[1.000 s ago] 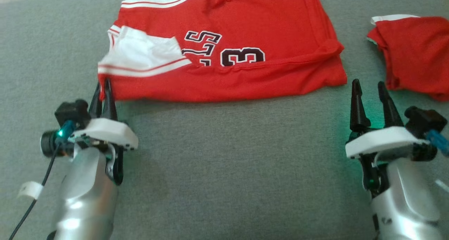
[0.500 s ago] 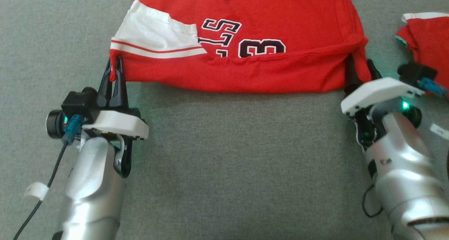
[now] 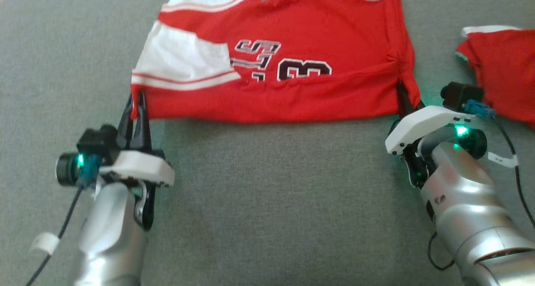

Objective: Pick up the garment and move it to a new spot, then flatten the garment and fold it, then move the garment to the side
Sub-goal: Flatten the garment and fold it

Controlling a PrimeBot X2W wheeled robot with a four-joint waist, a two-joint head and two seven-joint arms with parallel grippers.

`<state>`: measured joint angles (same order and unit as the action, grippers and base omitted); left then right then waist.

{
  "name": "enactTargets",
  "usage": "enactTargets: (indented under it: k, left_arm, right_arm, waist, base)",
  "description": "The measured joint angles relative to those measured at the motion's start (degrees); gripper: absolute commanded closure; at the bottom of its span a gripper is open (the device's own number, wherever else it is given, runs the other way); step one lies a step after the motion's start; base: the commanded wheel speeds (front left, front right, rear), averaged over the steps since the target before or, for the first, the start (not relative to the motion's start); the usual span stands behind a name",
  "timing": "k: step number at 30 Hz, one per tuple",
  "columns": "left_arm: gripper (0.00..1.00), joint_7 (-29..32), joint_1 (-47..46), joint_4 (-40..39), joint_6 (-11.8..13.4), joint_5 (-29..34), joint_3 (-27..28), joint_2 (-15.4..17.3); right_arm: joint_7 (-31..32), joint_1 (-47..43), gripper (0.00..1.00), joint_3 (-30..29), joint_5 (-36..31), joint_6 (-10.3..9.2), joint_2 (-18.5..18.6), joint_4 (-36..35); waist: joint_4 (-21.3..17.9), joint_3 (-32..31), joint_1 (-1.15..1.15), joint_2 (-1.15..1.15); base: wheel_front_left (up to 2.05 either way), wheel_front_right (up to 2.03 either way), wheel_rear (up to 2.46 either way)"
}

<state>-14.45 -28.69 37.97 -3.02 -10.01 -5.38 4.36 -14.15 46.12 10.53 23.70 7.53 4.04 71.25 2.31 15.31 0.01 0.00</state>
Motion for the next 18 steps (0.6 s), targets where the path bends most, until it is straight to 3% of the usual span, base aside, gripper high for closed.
enactTargets:
  k: [6,11,18]
  left_arm:
    - [1.0,0.0,3.33,0.07,0.0,0.12,0.05,0.11]
    - [1.0,0.0,7.29,-0.4,-0.02,0.53,0.03,0.23]
    - [1.0,0.01,14.27,-2.64,0.01,0.59,0.0,0.26]
  right_arm:
    - [-0.03,-2.54,1.0,-5.05,-6.76,0.0,-0.08,-3.93]
    - [-0.04,-9.7,1.0,-9.31,-12.49,0.0,-0.27,-8.24]
    - [-0.04,-17.64,1.0,-9.6,-13.18,0.0,-0.91,-12.23]
  waist:
    - [-0.81,-2.77,-0.01,0.0]
    - [-1.5,-6.03,-0.01,0.0]
    - [-2.43,-10.61,-0.02,0.0]
  base:
    - [0.0,0.0,0.0]
    - [0.0,0.0,0.0]
    - [0.0,0.0,0.0]
